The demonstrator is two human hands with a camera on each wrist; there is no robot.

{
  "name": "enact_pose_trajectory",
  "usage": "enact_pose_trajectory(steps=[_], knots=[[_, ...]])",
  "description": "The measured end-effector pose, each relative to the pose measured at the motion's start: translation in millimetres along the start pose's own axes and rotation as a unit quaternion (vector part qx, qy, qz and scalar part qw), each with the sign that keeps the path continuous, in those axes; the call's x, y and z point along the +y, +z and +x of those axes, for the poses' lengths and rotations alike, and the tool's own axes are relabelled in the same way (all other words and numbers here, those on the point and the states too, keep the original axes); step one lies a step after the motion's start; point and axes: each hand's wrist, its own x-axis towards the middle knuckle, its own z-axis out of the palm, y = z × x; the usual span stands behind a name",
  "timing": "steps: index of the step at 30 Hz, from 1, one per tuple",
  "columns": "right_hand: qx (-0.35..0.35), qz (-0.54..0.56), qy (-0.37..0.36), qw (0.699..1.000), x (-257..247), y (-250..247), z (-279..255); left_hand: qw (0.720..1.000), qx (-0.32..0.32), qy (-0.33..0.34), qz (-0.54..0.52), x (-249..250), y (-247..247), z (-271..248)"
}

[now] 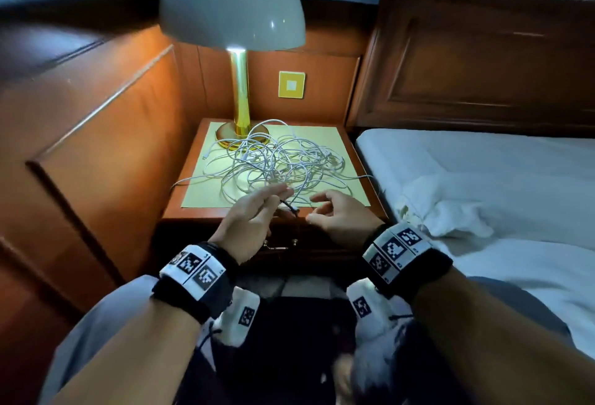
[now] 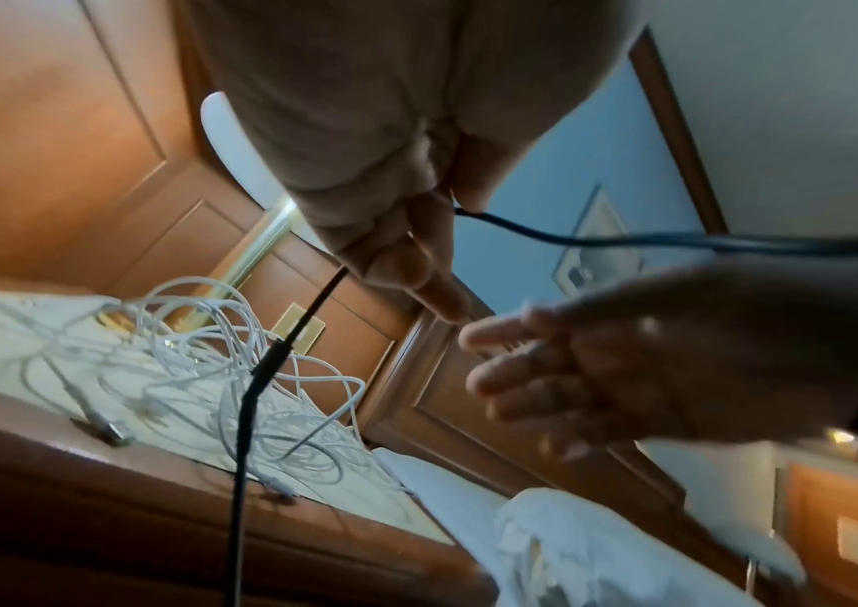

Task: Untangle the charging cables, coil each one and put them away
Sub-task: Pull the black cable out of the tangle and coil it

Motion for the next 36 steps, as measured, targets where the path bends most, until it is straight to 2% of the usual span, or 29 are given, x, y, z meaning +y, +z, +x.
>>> enact_pose_trajectory(steps=[2,5,8,11,14,16,19,22,26,29,33,36], knots=[[-0.022,0.027,-0.045,0.998,-15,-8,-20,0.992,0.014,0.067,0.105,0,7,-5],[-0.045,0.056,-0.059,0.996,-19,-14,-41,0.981,0.033,0.104,0.162,5,18,-6],[-0.046,0.122,-0.040,0.991,2,-7,-48,0.978,0.071,0.104,0.168,9,29,-2],[-0.041,0.244,-0.032,0.968,24,0,-46,0.988,0.063,0.084,0.116,7,35,5],[-0.019,0.412,0.003,0.911,33,-15,-35,0.993,0.024,0.062,0.096,1,37,17],[-0.002,0.509,0.027,0.861,39,-33,-24,0.986,-0.011,0.034,0.162,-7,39,28],[0.001,0.628,0.041,0.777,57,-57,-7,0.955,-0.023,-0.026,0.295,-20,42,50],[0.019,0.680,0.032,0.732,77,-72,8,0.951,-0.024,-0.073,0.300,-23,50,72],[0.053,0.690,0.018,0.721,97,-85,23,0.971,-0.046,-0.109,0.208,-22,67,95],[0.091,0.681,0.005,0.727,106,-99,32,0.975,-0.010,-0.108,0.194,-26,80,107],[0.177,0.640,0.010,0.748,122,-114,45,0.983,0.033,-0.076,0.165,-30,92,117],[0.224,0.579,0.019,0.783,131,-111,53,0.980,0.053,-0.049,0.185,-31,98,118]])
